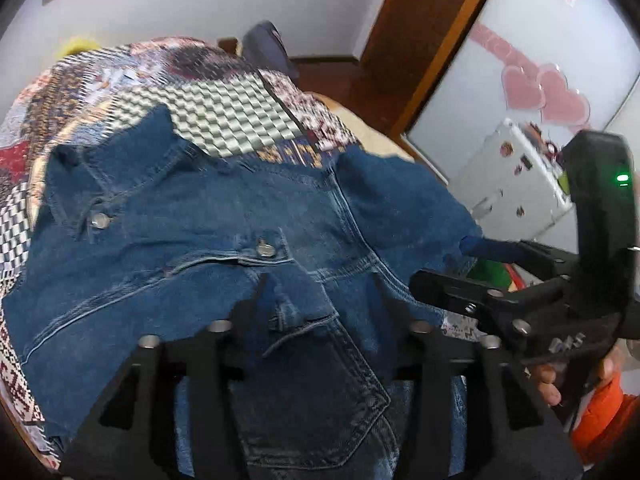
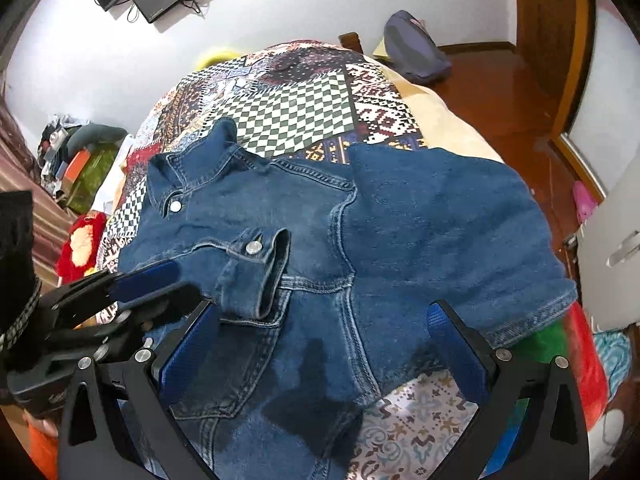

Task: Fold large clothes

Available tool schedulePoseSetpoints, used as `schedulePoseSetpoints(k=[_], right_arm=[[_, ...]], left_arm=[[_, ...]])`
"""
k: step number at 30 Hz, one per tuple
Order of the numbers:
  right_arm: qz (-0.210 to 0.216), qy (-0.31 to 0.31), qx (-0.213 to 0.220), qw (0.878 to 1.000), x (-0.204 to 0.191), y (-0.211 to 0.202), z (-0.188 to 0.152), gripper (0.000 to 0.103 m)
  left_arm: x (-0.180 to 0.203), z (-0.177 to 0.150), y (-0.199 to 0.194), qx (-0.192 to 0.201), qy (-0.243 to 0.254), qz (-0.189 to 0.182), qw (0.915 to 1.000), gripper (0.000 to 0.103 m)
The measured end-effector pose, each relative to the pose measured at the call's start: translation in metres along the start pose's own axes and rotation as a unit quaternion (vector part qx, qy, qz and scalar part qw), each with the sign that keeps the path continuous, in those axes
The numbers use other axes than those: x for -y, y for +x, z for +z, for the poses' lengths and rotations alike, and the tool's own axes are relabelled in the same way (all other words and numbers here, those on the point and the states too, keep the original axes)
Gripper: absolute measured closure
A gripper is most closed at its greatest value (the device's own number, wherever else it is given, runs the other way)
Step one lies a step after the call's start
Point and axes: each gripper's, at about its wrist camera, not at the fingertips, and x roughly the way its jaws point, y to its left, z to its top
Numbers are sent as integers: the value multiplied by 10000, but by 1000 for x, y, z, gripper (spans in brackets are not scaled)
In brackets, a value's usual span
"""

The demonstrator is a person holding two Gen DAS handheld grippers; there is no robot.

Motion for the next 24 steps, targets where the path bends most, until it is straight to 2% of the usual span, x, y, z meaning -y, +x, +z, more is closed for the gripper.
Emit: schedulePoseSetpoints(k=[4,6,9,13,15,21,24], right_arm=[[176,-168,-22,9997,-15,5,11,0],[304,-263,-49,9992,-25,10,16,0],[506,-358,-172,9979,-41,25,25,0],[622,-403,-581,9956,-55,62,33,1],[594,-378,-836,9940,-58,83,35,4],[496,-197,-1616,9854,-56,144,39,21],[424,-192,-1684,9846,-60,158,39,22]], left_arm=[[-30,0,-36,472,-249,266,9982,33],[-52,-3,-56,710,-375,578,9951,24],[-100,-18,-81,908,-676,1226,9860,19],[-160,-48,-93,763,-1178,1973,9702,19],[-191,-71,-97,603,-1412,2289,9613,19],[-255,-137,-83,98,-2180,2520,9428,19],[-278,-164,-66,-173,-2534,2520,9338,19]])
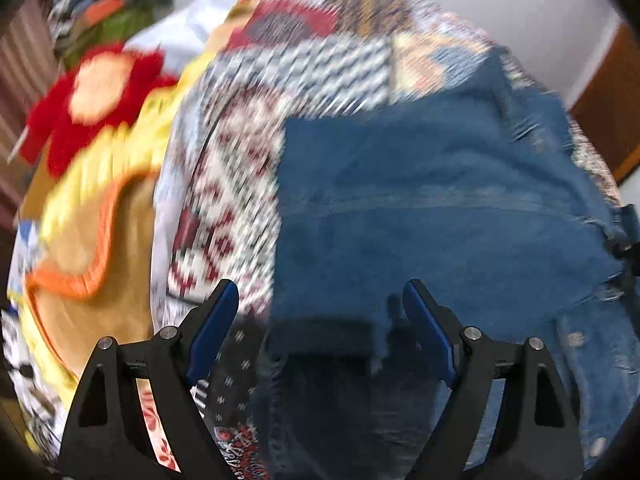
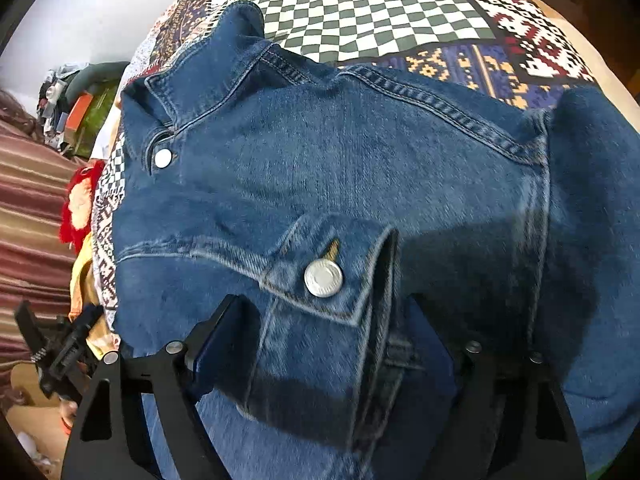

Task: Fold large clothes

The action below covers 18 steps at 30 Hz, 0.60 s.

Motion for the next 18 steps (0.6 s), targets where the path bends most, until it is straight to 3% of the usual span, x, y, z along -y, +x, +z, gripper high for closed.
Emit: schedulePoseSetpoints(k=[1,3,4,6,11,18], right_arm=[[-44,-57,12,10000,-3,0,0,23],[-128,-328,60,9994,-15,0,-1,43],[-244,-496,105,9984,-21,-1,-2,46],[-508,-905,243,9943,-35,-3,-4,63],[-912,-1628,848,9788,-67,-24,-8,72],[-889,-2015,1408,9652,-88,-71,1,72]], left_arm=[[-5,-5,8,-93,-91,11,9999,19],[-14,-15,22,-242,-296,-132,9992,19],[-16,-17,26,-264,-378,-207,9987,19],[-20,-21,31,-301,-543,-308,9976,19],[-12,-11,19,-202,-316,-144,9992,19],[21,21,-26,418,156,-281,9986,19]])
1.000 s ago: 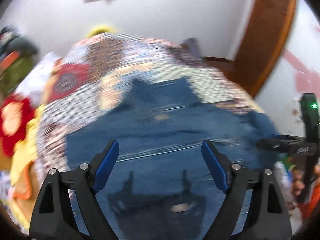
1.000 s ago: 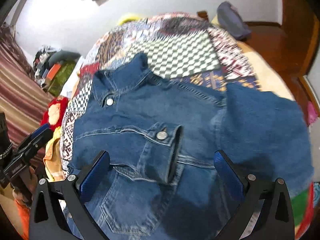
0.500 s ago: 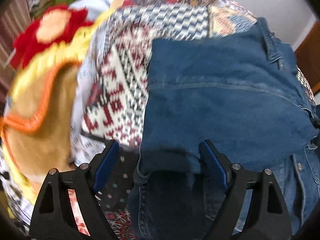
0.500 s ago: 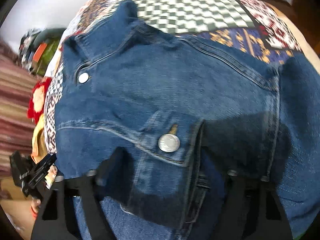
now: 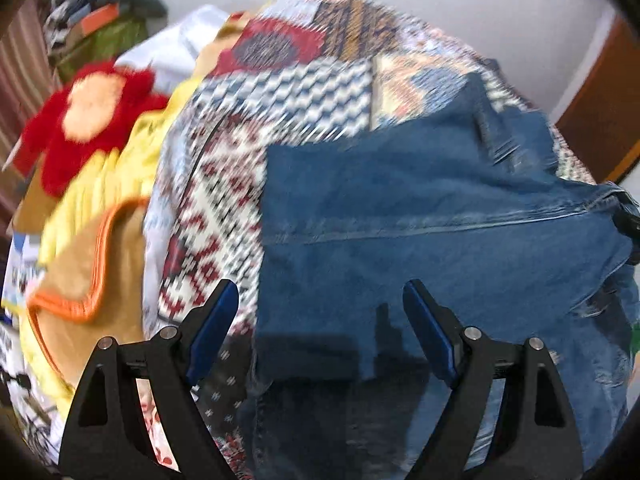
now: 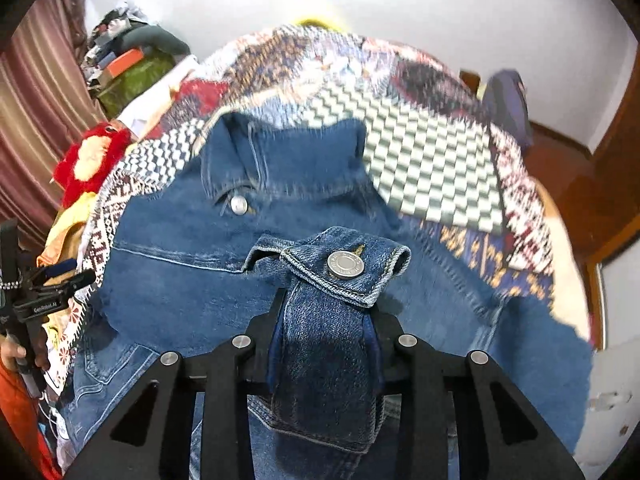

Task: Fold large clothes

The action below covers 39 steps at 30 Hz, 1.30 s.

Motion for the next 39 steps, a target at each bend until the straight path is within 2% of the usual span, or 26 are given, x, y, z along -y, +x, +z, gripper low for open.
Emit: schedulePoseSetpoints(k=[4,9,13,16,17,18,24,26,29,33,39], right_arm=[[-248,-151,153,9995,11,-17,-2,72],[-440,-127,-409,9981,25,16,-23,72],[-540,10,-939,9941,37,46,-44,68],[-837,-103,-1053,9909,40,57,-53,49],[-973,-149,-1020,9899,40,58,-55,36],[-1129,-223,-970,9886,39,57,-57,31],[-1143,-319,-983,9880,38,42,-59,31],[-1146,-332,-893,9888,35,30,-57,31],[-1177,-333,-525,9911,34,0,-53,31],[-1204,-140,6,9926,43,-48,-49,31],[-1195,517,507,9902,82,-108,-56,30]], left_arm=[[23,9,7,13,171,-172,9997,19],[45,-5,45,-478,416,-169,9978,19],[41,-11,53,-495,232,-273,9981,16],[36,-13,56,-539,122,-370,9978,13],[37,-14,56,-527,135,-361,9979,13],[39,-16,56,-497,200,-312,9981,13],[46,-20,51,-429,320,-109,9985,12],[46,-17,51,-476,301,-90,9984,13],[49,-12,42,-428,403,58,9983,13],[60,-1,21,-120,685,216,9973,13],[88,19,-21,470,935,6,9945,13]])
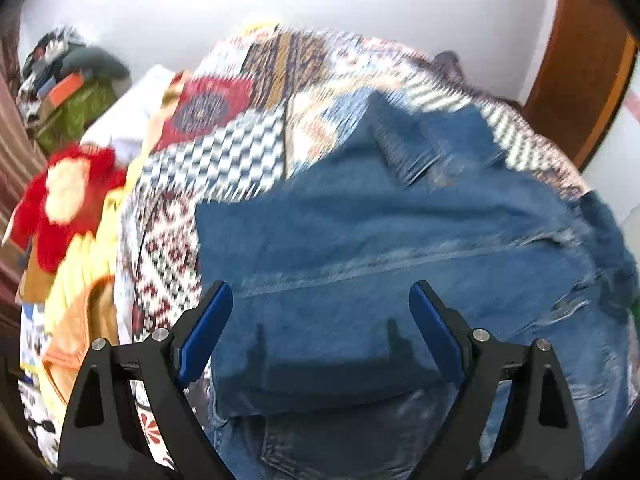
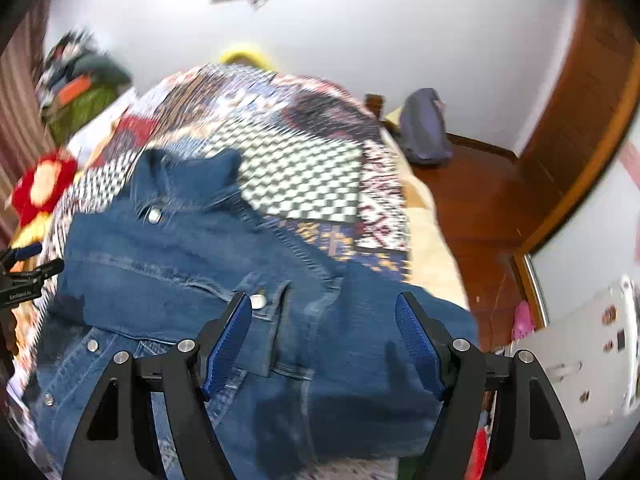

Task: Fold large clothes

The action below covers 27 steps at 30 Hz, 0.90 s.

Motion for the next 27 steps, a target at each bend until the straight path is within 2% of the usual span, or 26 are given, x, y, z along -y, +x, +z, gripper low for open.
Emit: schedulePoseSetpoints(k=[6,9,12,14,18,23,27], right_arm=[[-245,771,-75,9967,69,-16,-22,30],[-357,1333,-243,9901,107,-18,-44,30],[-236,1993,-357,9790,141,-16,-70,30],[-101,2433,-452,9688,159,-11,-87,30],[35,3344,-625,9404,188,5,-122,30],[626,4191,-873,9016,211,36,-154,30],[999,4705,-994,8711,221,59,-171,30]], left_arm=[[39,26,-17,291,341,-430,9981,12],[65,31,-13,280,608,-572,9961,10],[87,30,-2,171,789,-665,9945,10],[102,30,10,40,878,-747,9933,10],[124,23,35,-255,1004,-859,9909,10],[138,12,67,-714,1104,-848,9877,10],[141,3,79,-886,1175,-847,9855,10]])
